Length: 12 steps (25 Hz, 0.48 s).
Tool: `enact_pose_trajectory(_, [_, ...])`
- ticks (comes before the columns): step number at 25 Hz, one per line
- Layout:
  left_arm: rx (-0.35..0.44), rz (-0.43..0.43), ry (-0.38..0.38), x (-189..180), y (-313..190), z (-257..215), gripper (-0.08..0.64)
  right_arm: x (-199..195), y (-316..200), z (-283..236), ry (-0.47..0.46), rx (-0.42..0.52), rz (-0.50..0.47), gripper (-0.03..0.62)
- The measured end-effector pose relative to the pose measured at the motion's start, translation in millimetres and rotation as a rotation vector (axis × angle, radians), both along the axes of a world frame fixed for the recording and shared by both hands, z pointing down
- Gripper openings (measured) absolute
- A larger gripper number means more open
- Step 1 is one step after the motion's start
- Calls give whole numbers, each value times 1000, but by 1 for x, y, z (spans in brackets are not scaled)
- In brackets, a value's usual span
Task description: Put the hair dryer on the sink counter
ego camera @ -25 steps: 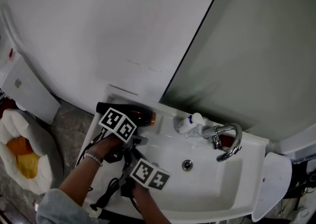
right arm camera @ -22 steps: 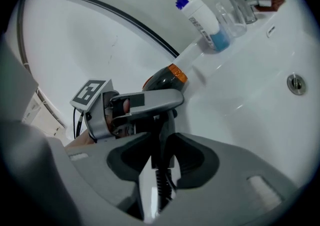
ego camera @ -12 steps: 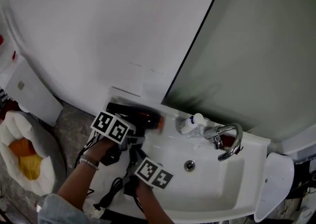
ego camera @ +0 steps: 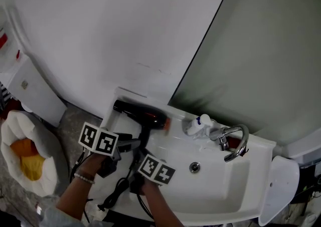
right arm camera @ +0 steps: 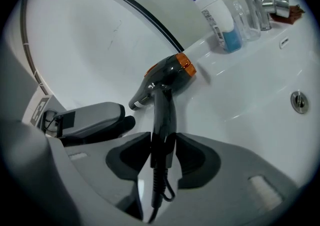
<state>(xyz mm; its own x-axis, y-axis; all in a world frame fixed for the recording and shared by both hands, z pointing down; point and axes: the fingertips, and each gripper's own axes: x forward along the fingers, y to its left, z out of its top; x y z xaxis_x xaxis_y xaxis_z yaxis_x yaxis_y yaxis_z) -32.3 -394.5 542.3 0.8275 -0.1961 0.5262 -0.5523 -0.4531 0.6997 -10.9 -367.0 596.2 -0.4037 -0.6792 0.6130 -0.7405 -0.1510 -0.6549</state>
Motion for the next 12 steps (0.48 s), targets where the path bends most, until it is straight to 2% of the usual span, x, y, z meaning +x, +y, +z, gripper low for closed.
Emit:
enact_pose_trajectory(8, [129, -114, -38, -24, -1, -20, 3, -12, 2, 4, 36, 17, -124, 180])
enact_pose_trajectory(12, [167, -110, -37, -25, 7, -26, 3, -9, 5, 3, 25, 27, -133, 198])
